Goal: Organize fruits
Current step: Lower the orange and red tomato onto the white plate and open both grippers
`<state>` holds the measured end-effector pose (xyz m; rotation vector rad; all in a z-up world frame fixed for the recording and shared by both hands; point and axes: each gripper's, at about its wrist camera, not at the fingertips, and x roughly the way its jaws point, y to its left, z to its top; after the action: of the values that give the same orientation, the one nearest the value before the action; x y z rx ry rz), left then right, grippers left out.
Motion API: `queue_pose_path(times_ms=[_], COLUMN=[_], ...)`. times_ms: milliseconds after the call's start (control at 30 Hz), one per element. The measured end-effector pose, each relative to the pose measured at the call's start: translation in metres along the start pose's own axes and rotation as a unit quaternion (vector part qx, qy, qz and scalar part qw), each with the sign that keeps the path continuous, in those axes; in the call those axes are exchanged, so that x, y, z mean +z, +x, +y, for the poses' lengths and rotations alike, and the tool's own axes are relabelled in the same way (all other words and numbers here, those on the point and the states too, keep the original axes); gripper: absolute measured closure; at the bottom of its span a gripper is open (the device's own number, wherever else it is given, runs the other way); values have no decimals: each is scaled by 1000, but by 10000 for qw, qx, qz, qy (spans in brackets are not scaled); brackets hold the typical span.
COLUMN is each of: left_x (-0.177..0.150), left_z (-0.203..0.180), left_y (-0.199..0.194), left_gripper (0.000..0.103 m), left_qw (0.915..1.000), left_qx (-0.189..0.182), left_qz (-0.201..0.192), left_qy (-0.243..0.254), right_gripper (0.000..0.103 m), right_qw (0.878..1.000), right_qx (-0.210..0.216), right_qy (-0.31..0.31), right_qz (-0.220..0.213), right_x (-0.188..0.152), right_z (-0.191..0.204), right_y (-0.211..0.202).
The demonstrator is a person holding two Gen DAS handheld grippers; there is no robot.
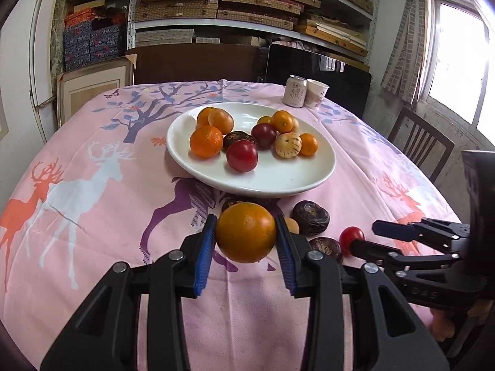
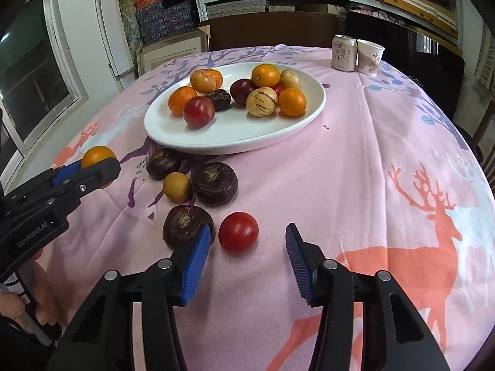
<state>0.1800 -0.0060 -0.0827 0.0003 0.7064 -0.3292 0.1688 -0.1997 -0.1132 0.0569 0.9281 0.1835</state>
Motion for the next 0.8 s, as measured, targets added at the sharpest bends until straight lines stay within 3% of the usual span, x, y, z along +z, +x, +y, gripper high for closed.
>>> queue_pose_path(times_ms=[100, 500, 667, 800], left_x=[0, -1, 8, 34], left_z=[3, 7, 0, -6], left_y=[2, 4, 1, 1], left_gripper=[66, 66, 66, 66], left_qw=[10000, 9998, 9999, 9996], left_qx=[-15, 33, 39, 175], left_qz=[53, 107, 111, 45], left_qy=[-66, -158, 30, 230], right_gripper=[76, 77, 76, 76], right_qw=[9999, 9986, 9957, 9922], right_qx=[119, 248, 198, 133], right_qy=[-14, -60, -178, -282], right_qz=[67, -460, -887, -1206], right_x=[0, -5, 20, 55], right_z=[3, -5, -15, -21], right_y=[6, -41, -72, -87])
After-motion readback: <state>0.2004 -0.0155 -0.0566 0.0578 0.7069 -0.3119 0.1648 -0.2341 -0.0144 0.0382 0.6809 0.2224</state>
